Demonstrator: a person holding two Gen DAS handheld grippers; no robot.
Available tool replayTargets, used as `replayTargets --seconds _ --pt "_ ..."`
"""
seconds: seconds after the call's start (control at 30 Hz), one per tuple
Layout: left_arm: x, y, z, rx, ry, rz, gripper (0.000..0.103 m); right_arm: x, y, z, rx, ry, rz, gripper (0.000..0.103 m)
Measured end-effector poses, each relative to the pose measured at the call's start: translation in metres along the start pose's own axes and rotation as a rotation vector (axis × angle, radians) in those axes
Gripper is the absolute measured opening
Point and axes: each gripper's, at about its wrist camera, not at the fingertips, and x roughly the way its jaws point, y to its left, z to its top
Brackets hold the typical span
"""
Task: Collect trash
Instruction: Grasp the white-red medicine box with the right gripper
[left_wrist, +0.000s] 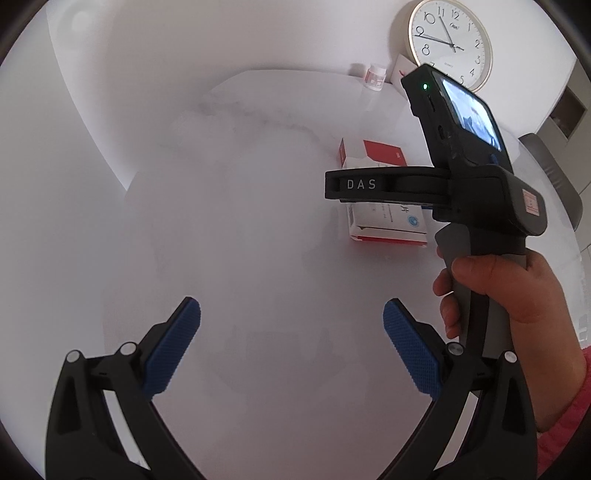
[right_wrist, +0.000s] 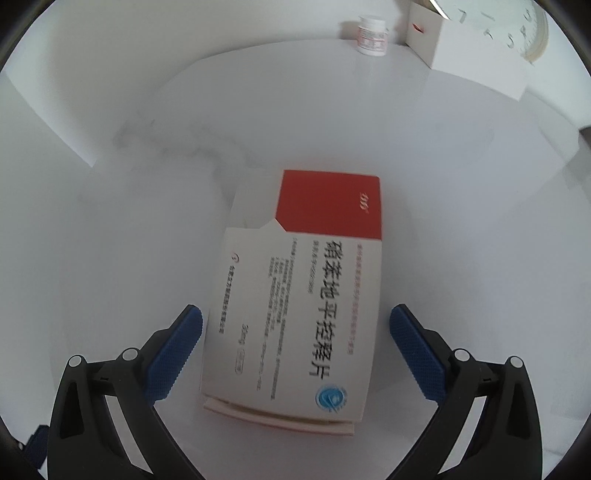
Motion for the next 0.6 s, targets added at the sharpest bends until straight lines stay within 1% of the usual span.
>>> replayTargets --seconds 0.13,0.2,0.23,0.33,0.43,0.53,0.6 --pt "0.007 0.003 0.002 -0.004 0.007 -0.004 0.095 -0.001 0.001 -0.001 -0.024 -0.015 -0.010 0.100" --pt "0.007 0.004 0.003 0.002 0.008 0.000 0.095 -0.004 0.001 -0.002 -0.043 -0.034 -0.023 0.092" --pt "0.006 0.003 0.002 0.004 0.009 0.002 0.095 -0.006 0.002 -0.002 -0.056 -0.039 -0.026 0.086" --pt "0.002 0.001 0.001 0.010 0.007 0.014 0.095 -0.005 0.005 -0.005 -0.068 -0.036 -0.007 0.086" --pt "-0.006 -0.006 -0.003 0.018 -0.001 0.026 0.095 -0.014 0.002 -0.009 -0.071 -0.051 0.008 0.085" --pt "-0.021 -0.018 -0.012 0.035 -0.010 0.033 0.095 -0.031 -0.002 -0.016 -0.066 -0.075 0.017 0.085" --pt "-0.035 -0.032 -0.019 0.052 -0.024 0.030 0.095 -0.052 -0.013 -0.028 -0.064 -0.103 0.015 0.085"
